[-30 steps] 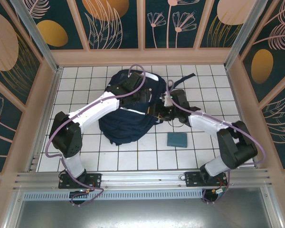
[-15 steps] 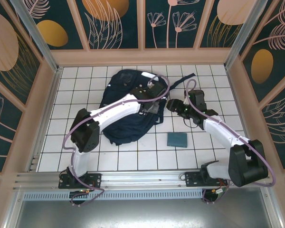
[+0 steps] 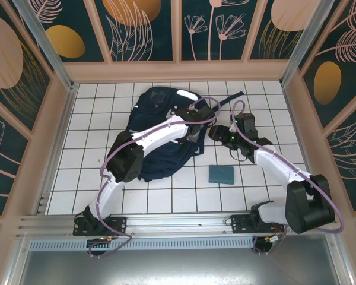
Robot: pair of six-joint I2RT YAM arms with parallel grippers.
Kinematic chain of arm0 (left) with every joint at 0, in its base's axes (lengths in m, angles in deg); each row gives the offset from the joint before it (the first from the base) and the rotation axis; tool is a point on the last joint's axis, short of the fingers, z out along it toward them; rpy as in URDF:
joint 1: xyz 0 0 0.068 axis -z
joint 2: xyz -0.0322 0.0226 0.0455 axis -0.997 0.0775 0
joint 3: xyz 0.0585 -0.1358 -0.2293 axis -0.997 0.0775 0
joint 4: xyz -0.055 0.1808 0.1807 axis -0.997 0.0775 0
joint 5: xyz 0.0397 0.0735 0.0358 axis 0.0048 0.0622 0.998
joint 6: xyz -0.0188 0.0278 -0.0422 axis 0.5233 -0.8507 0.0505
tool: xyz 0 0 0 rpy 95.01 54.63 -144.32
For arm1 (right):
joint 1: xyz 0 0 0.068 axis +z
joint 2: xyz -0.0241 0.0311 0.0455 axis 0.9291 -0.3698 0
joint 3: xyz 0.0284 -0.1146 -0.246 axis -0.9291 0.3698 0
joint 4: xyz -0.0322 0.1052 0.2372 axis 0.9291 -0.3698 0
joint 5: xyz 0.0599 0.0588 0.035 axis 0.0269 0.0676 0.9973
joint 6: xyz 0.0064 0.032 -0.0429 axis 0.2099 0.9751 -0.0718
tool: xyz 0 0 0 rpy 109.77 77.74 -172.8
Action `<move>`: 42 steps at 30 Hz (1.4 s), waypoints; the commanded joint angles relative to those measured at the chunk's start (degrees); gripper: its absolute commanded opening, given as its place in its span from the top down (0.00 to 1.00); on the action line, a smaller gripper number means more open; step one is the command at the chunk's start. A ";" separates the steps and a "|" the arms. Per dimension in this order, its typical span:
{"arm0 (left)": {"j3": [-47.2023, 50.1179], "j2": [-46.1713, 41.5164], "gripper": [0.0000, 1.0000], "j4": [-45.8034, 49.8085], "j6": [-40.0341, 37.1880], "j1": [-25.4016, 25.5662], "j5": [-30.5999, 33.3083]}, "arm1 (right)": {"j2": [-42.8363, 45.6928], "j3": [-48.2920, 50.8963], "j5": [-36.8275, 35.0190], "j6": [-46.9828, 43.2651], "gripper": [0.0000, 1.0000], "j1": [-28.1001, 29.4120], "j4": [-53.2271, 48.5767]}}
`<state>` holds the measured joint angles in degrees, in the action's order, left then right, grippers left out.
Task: Pack the student bag
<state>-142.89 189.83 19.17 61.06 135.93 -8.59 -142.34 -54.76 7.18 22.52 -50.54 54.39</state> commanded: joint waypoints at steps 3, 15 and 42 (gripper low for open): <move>-2.64 -0.93 0.96 1.17 0.04 -0.44 1.71 | 2.22 2.11 0.78 -2.59 0.32 -0.28 4.28; 13.35 -21.16 1.00 -16.12 -0.60 -6.24 -16.50 | -1.45 5.92 17.72 -20.94 0.43 4.45 28.01; 20.98 -28.94 1.00 -24.30 -0.02 -10.48 -33.83 | -18.56 -7.95 30.82 -50.77 0.43 8.37 29.47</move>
<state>-121.27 165.00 0.55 60.38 124.91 -37.75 -159.76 -59.83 34.17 -23.62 -42.06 84.55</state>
